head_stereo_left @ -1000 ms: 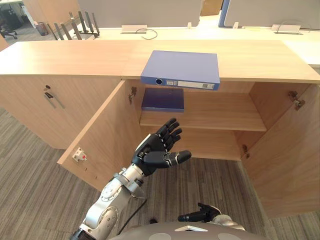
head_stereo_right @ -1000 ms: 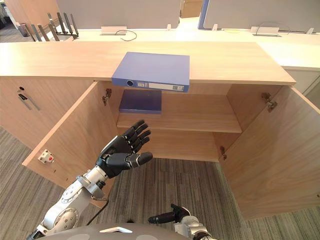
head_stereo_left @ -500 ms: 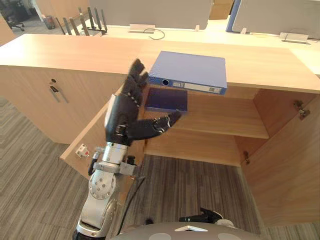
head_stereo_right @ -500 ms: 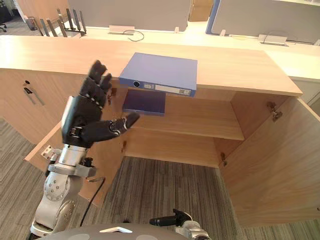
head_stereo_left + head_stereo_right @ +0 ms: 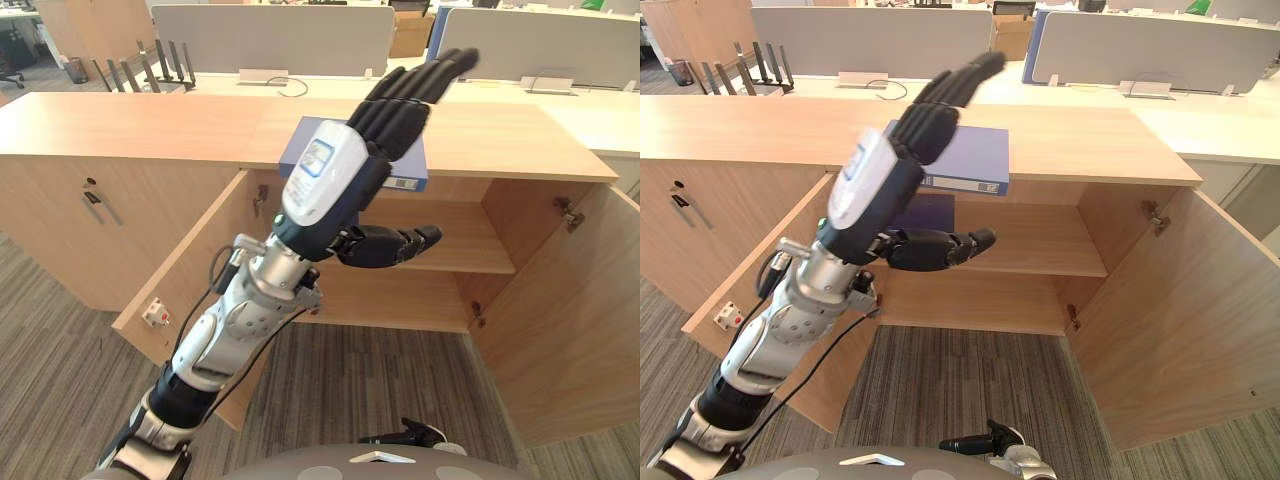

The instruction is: Walk over to the cabinet, pick up the folder, carry it to the office cabinet, place the folder inside the office cabinet, then close the office cabinet door

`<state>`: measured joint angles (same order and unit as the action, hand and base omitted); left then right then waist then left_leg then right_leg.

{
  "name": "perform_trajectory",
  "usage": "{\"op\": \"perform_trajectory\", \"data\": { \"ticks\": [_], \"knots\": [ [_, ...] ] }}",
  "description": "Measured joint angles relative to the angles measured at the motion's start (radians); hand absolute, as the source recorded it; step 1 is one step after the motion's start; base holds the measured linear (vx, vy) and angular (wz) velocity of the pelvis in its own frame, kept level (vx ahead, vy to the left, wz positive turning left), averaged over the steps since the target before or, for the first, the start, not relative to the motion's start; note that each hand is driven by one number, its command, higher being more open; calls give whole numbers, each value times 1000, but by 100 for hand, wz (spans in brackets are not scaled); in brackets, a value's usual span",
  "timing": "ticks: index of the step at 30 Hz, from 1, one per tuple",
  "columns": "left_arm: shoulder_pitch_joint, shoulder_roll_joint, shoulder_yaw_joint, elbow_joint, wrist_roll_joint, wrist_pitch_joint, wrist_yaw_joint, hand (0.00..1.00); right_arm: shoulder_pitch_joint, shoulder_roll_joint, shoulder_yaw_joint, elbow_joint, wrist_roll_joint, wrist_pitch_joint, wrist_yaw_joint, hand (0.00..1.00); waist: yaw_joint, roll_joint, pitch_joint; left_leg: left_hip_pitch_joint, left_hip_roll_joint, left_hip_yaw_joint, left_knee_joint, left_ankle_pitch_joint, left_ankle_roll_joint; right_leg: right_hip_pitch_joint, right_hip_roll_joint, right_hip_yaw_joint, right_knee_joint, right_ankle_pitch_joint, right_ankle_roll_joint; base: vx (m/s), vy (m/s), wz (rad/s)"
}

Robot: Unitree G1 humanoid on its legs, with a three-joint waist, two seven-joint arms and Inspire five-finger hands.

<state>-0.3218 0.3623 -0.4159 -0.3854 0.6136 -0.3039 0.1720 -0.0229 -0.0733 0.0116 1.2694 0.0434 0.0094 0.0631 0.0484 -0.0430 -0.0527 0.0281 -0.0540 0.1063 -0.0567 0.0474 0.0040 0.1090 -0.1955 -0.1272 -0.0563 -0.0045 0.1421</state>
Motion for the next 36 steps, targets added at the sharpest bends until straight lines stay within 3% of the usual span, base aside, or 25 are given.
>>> {"op": "perform_trajectory", "data": {
  "ticks": [7, 20, 29, 36],
  "knots": [
    [-88, 49, -25, 142, 111, 8, 12, 100, 5, 3, -3, -10, 0, -1, -3, 100, -6, -3, 0, 8, 8, 23, -2, -3, -2, 1, 7, 23, -17, 9, -2, -12, -21, -10],
    [-280, 67, -5, 356, 217, 103, 71, 100, 9, 17, -42, -30, -24, 0, -4, 100, -31, -12, -2, 16, 8, 27, -12, -3, -2, 2, 7, 26, -18, 10, -1, -1, -1, 0],
    [-332, 49, 85, 501, 206, 194, 74, 100, 18, 32, -82, -52, -31, 1, -3, 100, -54, -24, -3, 19, 7, 34, -18, -3, -2, -1, 7, 36, -21, 10, -1, -2, -5, -2],
    [-359, 6, 147, 544, 64, 225, 65, 100, 30, 33, -84, -69, -31, 3, -1, 100, -54, -26, -4, 34, 8, 46, -25, -3, -2, 5, 7, 49, -25, 10, 0, -19, -11, -5]
  ]
}}
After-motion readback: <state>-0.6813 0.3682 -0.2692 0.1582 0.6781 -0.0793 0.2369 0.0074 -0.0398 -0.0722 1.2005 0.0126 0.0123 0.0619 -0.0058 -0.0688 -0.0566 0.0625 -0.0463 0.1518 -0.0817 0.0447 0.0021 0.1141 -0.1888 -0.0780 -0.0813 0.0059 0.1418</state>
